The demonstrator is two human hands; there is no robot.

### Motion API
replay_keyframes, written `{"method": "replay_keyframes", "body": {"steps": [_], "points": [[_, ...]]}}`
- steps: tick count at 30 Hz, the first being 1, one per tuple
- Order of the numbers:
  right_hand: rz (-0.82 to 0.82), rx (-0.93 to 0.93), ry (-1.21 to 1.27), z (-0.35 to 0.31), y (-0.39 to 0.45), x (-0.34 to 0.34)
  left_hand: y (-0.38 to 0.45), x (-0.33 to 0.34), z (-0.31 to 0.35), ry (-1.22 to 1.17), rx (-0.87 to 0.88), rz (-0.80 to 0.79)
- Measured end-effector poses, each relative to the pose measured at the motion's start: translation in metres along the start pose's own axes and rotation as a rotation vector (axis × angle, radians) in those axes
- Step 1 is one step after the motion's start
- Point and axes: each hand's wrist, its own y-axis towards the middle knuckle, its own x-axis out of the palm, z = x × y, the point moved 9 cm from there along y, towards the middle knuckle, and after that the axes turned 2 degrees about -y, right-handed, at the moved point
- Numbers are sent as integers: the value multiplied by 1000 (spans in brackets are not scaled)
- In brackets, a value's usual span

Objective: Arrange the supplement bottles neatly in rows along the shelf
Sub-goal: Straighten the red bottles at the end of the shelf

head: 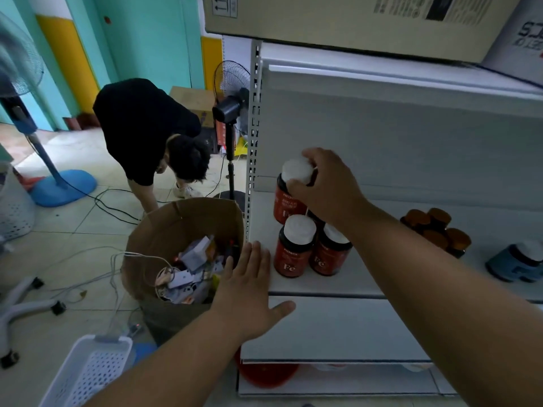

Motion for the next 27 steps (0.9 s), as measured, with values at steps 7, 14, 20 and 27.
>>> {"method": "replay_keyframes", "body": {"steps": [7, 14, 20, 27], "points": [[-253, 44, -224, 21, 0, 41, 5, 4, 0, 44, -9, -31], [-328, 109, -352, 47, -4, 25, 6, 6, -2, 60, -22, -46], [-208, 121, -287, 54, -13, 9, 5, 4, -1, 55, -23, -52], [233, 30, -169, 14, -49, -66, 5, -1, -5, 38, -22, 3]]}}
